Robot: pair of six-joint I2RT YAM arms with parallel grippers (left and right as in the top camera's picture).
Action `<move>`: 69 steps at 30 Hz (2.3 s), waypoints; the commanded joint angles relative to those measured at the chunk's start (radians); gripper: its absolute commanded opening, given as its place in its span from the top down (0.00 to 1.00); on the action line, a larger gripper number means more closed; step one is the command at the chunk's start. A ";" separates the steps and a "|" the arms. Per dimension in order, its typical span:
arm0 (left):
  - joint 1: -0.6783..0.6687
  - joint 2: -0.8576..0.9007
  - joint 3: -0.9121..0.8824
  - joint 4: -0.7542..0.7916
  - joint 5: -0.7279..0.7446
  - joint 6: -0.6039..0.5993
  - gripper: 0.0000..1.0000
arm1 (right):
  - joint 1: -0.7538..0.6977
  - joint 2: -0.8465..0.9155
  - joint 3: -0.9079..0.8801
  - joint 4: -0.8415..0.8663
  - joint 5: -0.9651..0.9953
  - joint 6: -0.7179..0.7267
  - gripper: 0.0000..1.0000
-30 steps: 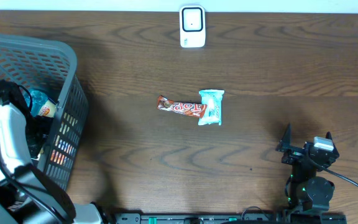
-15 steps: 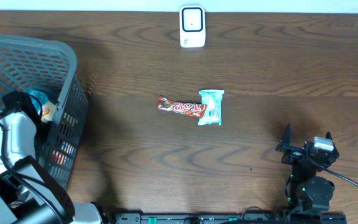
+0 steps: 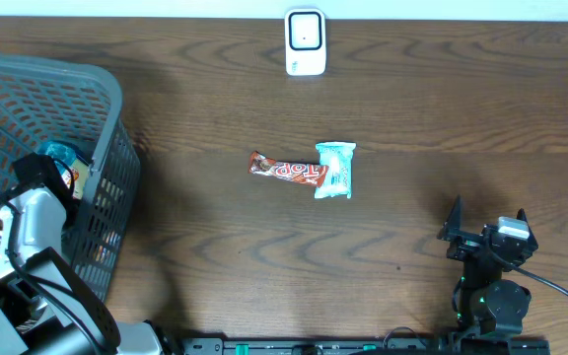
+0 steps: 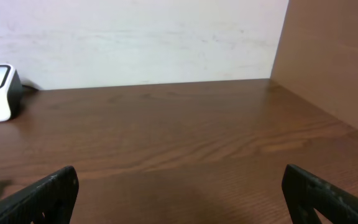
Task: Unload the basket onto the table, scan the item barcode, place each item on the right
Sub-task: 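Reach the left gripper into the basket and grasp the small orange packet, then place the small orange packet on the table above the chocolate bar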
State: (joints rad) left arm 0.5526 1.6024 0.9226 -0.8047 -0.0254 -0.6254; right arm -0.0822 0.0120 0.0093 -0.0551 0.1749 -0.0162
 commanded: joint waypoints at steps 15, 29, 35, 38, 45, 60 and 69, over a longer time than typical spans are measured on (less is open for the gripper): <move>-0.002 -0.363 0.378 -0.289 0.079 -0.007 0.54 | -0.002 -0.004 -0.004 -0.001 -0.001 -0.015 0.01; -0.232 -0.680 0.409 -0.024 0.328 -0.293 0.54 | -0.002 -0.004 -0.004 -0.001 -0.001 -0.016 0.01; -0.535 -0.565 0.404 0.055 0.209 -0.321 0.54 | -0.002 -0.004 -0.004 -0.001 -0.001 -0.015 0.01; -0.652 -0.472 0.404 0.095 0.133 -0.324 0.54 | -0.002 -0.004 -0.004 -0.001 -0.001 -0.015 0.01; -0.818 -0.192 0.404 0.175 0.032 -0.374 0.54 | -0.002 -0.004 -0.004 -0.001 -0.001 -0.015 0.01; -0.945 0.333 0.404 0.328 0.039 -0.566 0.53 | -0.002 -0.004 -0.004 -0.001 -0.001 -0.015 0.01; -0.945 0.437 0.404 0.354 -0.013 -0.566 0.49 | -0.002 -0.004 -0.004 -0.001 -0.001 -0.015 0.01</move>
State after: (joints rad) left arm -0.3946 1.9953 1.3281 -0.4587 0.0002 -1.1797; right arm -0.0822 0.0120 0.0093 -0.0551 0.1749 -0.0162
